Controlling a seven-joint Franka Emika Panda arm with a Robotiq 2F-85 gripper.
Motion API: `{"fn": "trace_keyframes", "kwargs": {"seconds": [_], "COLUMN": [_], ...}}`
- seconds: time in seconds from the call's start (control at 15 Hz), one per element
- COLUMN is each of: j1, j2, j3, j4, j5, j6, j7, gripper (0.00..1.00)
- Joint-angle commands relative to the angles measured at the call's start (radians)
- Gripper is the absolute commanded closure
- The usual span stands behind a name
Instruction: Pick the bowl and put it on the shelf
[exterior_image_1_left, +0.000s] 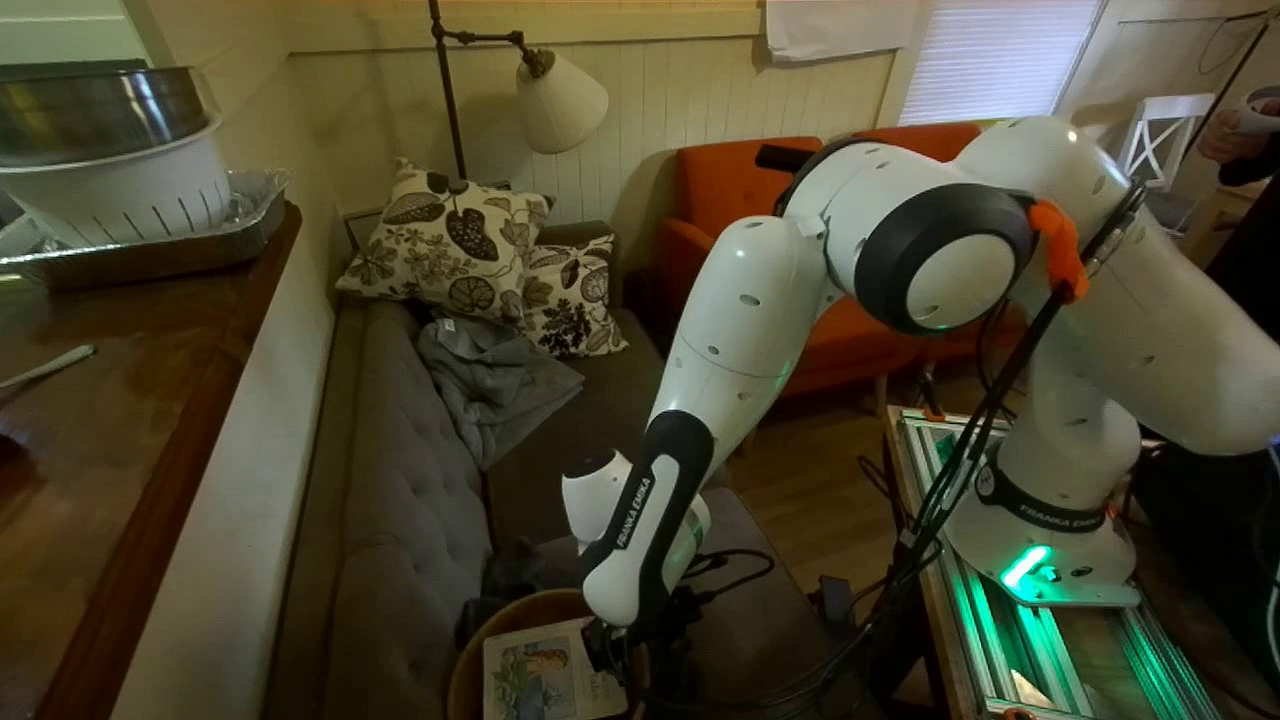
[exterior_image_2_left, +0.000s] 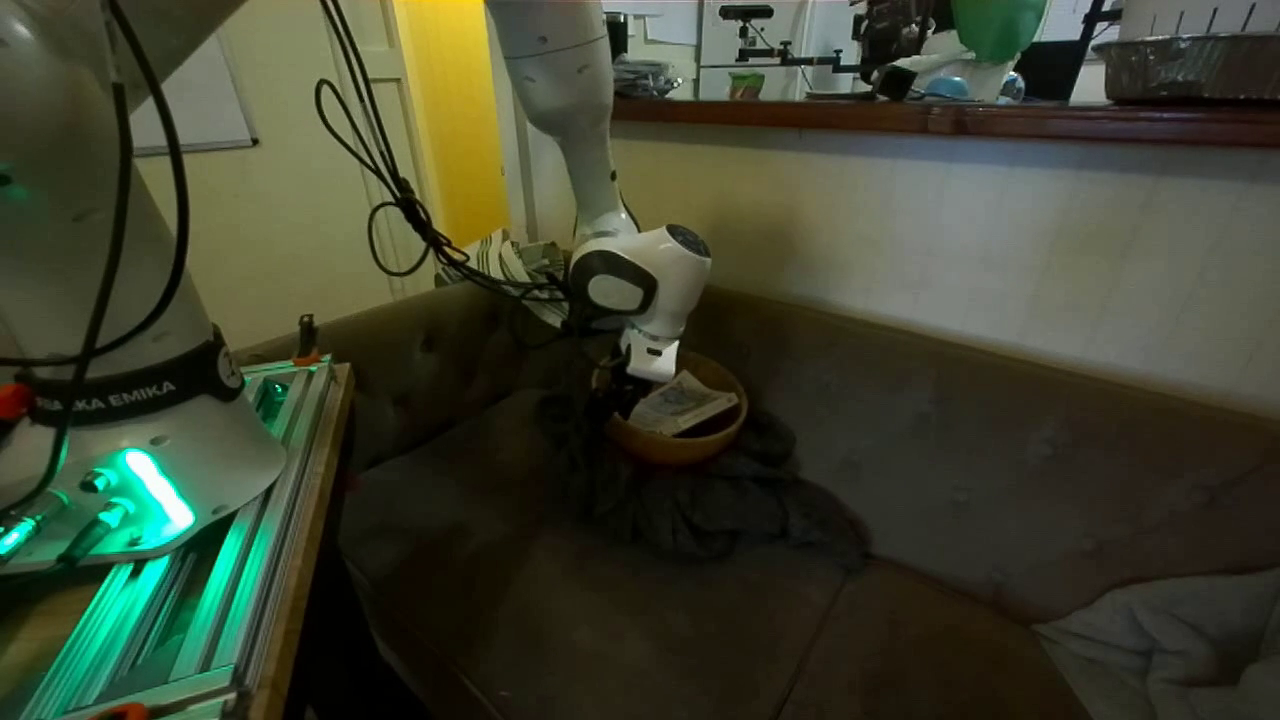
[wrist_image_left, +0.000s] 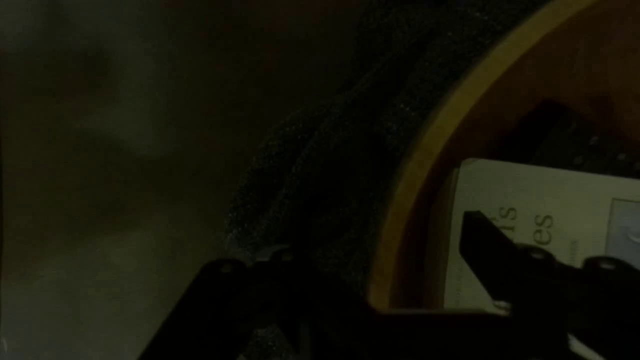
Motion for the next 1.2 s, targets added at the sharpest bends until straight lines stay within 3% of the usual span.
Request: {"fn": "trace_keyframes", "kwargs": {"seconds": [0.0, 0.47, 0.8, 1.13], "j1": [0.011, 0.016, 0.062, 0.128], "j2": [0.044, 0.018, -0.08, -0.248], "j3": [-0.003, 0.005, 0.001, -0.002], "j4": [0.048, 0.011, -0.125, -0.347], "j5": [-0.05, -0.063, -0.064, -0.043], "j6": [0.011, 0.052, 0.181, 0.426], "j7": [0.049, 0.099, 0.158, 0.222], "gripper": [0.53, 0.99, 0.96, 0.97]}}
